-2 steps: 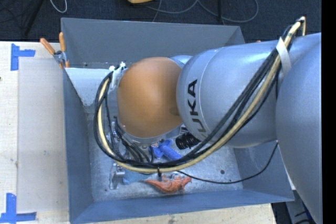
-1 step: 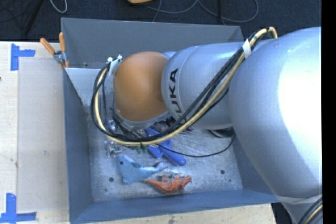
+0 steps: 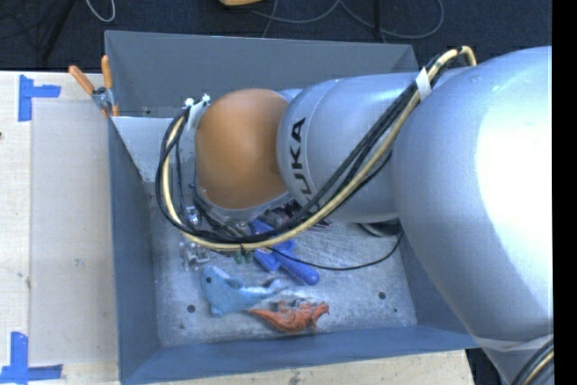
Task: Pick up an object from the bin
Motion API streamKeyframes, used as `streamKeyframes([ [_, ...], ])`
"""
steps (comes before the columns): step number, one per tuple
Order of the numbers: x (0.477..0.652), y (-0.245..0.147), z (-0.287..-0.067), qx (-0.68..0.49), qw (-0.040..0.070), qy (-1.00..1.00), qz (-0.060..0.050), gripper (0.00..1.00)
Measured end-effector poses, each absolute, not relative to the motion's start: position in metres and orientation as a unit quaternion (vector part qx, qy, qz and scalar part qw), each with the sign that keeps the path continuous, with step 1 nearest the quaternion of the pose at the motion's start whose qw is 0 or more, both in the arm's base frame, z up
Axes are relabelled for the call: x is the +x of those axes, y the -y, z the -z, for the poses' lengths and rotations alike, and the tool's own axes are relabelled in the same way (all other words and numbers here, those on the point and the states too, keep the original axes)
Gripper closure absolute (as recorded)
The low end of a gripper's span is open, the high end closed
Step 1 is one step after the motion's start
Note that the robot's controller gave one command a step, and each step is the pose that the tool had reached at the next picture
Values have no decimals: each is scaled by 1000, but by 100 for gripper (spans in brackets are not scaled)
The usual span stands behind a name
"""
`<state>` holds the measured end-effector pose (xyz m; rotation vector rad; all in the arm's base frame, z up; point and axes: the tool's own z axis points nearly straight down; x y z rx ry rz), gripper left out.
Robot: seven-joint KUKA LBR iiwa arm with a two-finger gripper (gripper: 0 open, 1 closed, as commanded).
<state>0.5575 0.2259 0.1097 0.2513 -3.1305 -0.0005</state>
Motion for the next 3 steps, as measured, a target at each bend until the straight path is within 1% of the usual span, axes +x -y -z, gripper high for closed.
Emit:
streamKeyframes([
  [1, 502, -232, -119, 97, 1, 995, -1, 100],
  [2, 492, -192, -138, 106, 2, 994, 1, 100],
  [3, 479, -224, -166, 110, 0, 994, 1, 0],
])
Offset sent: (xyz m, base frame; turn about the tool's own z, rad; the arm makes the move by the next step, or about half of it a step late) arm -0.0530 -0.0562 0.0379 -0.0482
